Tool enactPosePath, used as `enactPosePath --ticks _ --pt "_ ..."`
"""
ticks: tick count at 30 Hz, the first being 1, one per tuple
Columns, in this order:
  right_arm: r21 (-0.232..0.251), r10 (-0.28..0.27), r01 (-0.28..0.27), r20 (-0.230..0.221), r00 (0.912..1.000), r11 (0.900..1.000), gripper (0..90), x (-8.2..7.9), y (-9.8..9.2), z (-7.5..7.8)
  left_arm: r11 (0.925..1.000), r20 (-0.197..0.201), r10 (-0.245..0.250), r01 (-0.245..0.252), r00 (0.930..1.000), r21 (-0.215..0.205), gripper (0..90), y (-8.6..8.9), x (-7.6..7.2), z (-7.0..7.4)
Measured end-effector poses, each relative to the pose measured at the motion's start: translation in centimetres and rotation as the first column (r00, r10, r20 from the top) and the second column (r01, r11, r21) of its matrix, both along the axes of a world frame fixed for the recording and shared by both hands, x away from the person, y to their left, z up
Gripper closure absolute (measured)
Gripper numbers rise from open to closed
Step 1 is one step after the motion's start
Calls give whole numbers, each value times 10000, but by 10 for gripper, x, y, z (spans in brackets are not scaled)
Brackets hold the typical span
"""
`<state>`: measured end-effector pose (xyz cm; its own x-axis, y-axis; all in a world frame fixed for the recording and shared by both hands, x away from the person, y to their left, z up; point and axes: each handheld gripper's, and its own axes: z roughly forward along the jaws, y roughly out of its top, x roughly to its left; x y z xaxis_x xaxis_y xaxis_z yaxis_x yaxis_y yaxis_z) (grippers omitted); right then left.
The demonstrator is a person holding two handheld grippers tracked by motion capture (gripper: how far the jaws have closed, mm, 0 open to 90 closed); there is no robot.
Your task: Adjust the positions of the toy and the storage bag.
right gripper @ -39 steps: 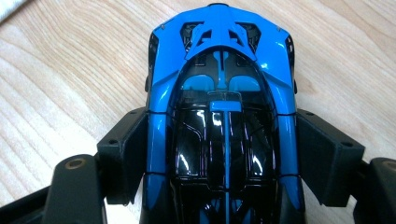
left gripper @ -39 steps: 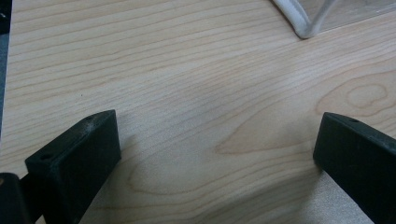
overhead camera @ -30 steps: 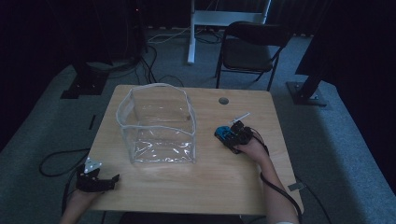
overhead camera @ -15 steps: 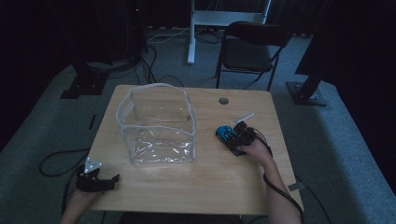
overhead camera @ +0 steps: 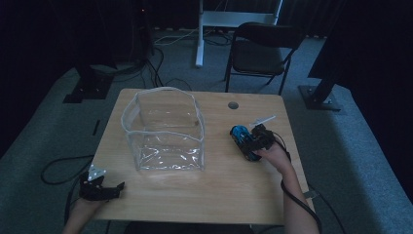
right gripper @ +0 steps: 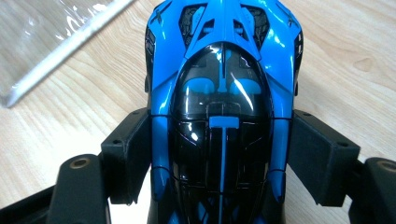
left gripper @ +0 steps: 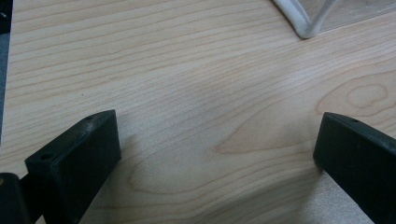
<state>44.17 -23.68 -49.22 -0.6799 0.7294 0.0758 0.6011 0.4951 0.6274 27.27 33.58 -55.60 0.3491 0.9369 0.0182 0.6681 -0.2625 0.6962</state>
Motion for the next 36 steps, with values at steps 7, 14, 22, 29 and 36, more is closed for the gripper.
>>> enactPosePath --ticks 7,14,22,29,36 --pt "-227 50 -44 290 9996 9997 271 -15 -9 14 10000 0 1 -1 10000 -2 12 0 0 0" --pt "-281 293 -278 549 9981 9992 271 -34 -16 22 10000 -17 18 -18 10000 4 11 0 0 0" --pt "-368 630 -613 448 9970 9974 271 -63 -25 21 10000 -21 25 -25 10000 4 12 0 0 0" --pt "-441 1119 -1111 159 9936 9928 271 -93 -32 13 10000 -26 39 -39 10000 10 12 0 0 0" --pt "-821 1444 -1444 -61 9895 9861 270 -123 -36 8 10000 -23 58 -58 10000 4 12 0 0 0"
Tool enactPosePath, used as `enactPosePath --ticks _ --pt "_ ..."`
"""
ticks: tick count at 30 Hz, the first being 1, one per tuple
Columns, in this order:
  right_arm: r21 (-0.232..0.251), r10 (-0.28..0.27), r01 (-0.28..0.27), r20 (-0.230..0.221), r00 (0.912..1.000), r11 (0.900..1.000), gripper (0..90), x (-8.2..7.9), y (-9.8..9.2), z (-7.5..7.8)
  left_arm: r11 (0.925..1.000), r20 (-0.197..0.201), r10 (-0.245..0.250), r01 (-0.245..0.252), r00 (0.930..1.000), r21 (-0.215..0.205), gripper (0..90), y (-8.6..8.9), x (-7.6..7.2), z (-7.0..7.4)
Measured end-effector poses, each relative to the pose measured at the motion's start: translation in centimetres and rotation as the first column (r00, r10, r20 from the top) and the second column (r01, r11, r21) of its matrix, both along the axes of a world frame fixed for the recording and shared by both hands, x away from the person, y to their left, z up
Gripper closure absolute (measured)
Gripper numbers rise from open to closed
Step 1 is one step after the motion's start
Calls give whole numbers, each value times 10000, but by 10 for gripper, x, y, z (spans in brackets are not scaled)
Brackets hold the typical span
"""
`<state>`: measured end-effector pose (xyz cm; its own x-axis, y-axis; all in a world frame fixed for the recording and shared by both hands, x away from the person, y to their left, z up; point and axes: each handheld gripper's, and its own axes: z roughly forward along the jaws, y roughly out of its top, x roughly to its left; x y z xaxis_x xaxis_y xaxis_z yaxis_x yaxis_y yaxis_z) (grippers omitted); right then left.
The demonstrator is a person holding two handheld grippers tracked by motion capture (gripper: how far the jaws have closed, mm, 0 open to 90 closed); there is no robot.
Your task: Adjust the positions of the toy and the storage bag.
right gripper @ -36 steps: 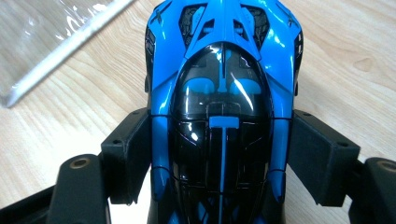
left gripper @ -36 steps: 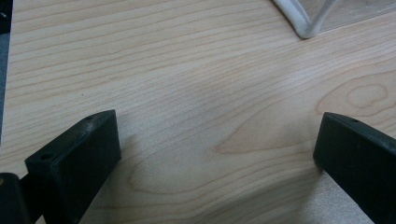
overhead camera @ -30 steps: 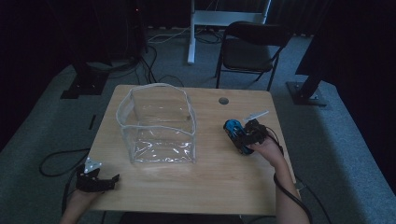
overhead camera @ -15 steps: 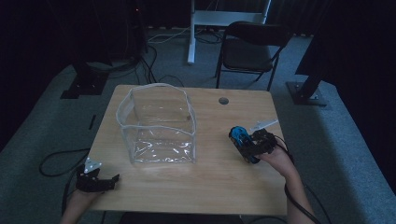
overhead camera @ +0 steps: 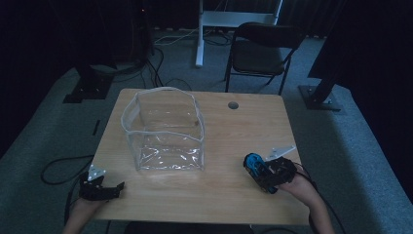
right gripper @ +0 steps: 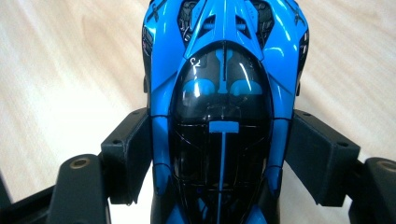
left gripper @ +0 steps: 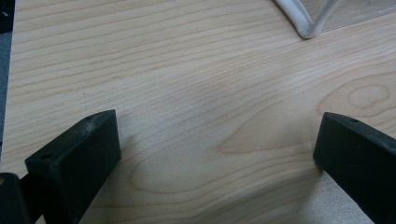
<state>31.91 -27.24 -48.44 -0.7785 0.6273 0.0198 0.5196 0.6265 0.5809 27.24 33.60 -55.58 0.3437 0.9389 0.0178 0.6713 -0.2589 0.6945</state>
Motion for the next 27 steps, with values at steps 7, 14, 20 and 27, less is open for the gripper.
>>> enactPosePath --ticks 7,14,20,27 --pt "318 415 -399 -494 9979 9987 270 -19 -6 -9 10000 -2 38 -38 10000 0 12 0 0 0" --pt "-641 504 -547 -671 9965 9964 270 -36 -4 -15 10000 -2 49 -49 10000 0 11 0 0 0" --pt "-959 575 -675 -1028 9930 9931 270 -42 -1 -25 10000 -1 49 -49 10000 0 12 0 0 0" --pt "-1142 689 -837 -1282 9893 9899 270 -51 -1 -35 10000 0 49 -49 10000 0 12 0 0 0"
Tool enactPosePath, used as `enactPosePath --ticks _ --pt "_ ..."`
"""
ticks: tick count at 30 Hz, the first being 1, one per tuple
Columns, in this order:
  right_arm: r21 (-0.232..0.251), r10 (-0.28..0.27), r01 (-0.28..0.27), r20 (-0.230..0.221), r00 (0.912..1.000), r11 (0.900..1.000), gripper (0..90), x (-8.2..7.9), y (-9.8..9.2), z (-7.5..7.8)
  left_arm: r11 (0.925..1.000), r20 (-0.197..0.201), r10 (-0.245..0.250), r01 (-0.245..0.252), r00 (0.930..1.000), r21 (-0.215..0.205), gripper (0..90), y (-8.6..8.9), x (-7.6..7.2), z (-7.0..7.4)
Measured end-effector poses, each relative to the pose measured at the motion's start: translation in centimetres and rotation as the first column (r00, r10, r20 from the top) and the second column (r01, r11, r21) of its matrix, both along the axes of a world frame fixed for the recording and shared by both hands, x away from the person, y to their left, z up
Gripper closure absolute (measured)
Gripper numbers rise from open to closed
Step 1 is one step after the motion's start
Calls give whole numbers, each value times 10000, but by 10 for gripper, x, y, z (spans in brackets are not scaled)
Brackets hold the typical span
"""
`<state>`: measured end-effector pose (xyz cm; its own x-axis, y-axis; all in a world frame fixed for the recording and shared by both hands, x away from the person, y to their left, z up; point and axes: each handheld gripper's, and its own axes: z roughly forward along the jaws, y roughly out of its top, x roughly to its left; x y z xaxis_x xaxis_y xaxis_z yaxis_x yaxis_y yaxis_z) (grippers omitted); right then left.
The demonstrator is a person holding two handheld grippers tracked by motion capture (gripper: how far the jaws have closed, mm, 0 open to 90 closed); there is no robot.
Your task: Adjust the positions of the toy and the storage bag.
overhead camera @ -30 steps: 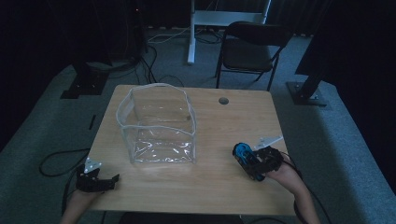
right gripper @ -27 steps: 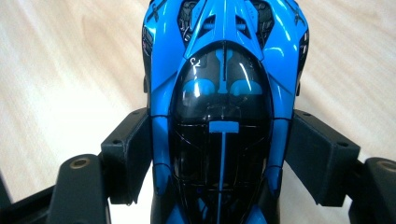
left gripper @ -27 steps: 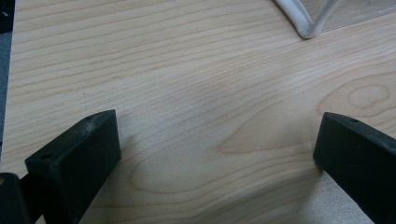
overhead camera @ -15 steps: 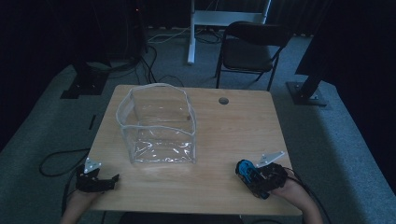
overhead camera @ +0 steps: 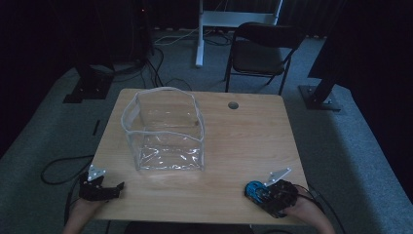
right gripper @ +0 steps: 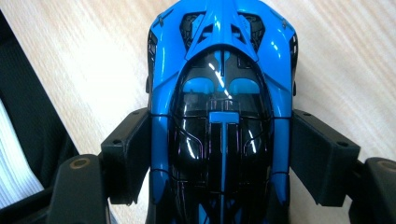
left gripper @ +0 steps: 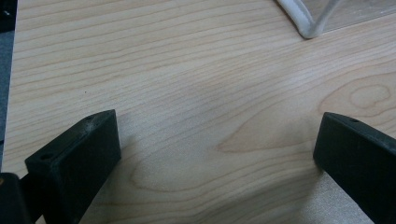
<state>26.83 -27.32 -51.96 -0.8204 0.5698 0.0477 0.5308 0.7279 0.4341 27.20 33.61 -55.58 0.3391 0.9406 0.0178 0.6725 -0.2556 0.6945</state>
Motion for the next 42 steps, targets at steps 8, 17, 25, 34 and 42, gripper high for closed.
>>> enactPosePath --ticks 8,17,25,34,42 --pt "-66 24 -24 -130 9999 10000 269 -2 2 -5 10000 1 0 0 10000 -2 12 0 0 0" --pt "-255 -47 40 -286 9996 9997 265 -1 6 -5 10000 0 -20 20 10000 -1 11 0 0 0" --pt "-7 -138 138 -339 9993 9999 239 2 6 2 10000 10 -12 12 10000 7 11 1 0 0" --pt "1421 -955 949 -31 9954 9853 129 16 3 16 9999 -56 -112 112 9999 39 11 1 -1 1" --pt "2291 -1148 1079 171 9932 9674 121 30 16 24 9999 10 -89 89 10000 73 12 -1 -1 2"
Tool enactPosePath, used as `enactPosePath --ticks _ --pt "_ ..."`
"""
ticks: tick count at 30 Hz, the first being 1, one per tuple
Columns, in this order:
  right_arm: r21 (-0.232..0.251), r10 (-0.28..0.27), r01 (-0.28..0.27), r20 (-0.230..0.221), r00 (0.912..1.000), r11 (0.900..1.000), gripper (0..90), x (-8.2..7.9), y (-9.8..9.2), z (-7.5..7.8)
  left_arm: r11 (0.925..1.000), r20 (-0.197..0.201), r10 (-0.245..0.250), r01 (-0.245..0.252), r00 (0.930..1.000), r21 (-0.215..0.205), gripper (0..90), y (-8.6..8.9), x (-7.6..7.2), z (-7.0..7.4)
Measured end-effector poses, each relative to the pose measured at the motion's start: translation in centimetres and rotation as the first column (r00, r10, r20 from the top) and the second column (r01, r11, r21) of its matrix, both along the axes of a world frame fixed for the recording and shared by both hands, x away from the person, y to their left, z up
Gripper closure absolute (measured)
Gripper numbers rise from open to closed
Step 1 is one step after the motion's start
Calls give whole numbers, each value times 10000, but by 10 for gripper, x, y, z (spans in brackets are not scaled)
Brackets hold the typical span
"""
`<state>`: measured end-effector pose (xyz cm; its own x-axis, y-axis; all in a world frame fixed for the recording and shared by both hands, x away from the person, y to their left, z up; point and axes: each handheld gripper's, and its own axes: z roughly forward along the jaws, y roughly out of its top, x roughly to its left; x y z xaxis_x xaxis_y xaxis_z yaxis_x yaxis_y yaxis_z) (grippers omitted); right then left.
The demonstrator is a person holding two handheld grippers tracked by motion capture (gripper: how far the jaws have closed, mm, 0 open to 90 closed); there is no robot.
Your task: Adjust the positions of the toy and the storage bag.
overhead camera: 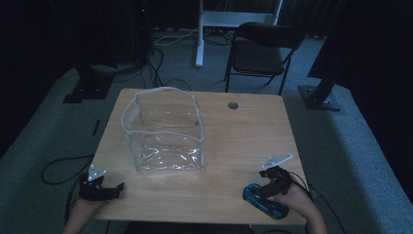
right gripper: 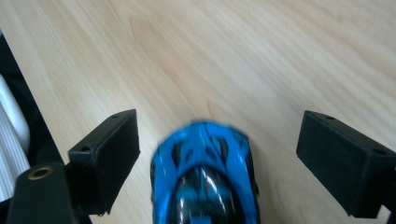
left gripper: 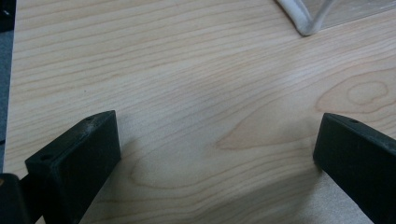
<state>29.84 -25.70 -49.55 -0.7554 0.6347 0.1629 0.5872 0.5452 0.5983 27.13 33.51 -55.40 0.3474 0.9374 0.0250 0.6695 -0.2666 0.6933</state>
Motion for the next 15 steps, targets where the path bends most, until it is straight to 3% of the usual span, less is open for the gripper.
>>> enactPosePath --ticks 9,15 --pt "733 -153 96 776 9969 9973 130 17 19 17 9982 180 -510 515 9985 -315 12 -12 2 6" --pt "1071 290 -406 1082 9937 9934 138 28 42 32 9949 375 -593 621 9975 -789 12 -17 8 16"
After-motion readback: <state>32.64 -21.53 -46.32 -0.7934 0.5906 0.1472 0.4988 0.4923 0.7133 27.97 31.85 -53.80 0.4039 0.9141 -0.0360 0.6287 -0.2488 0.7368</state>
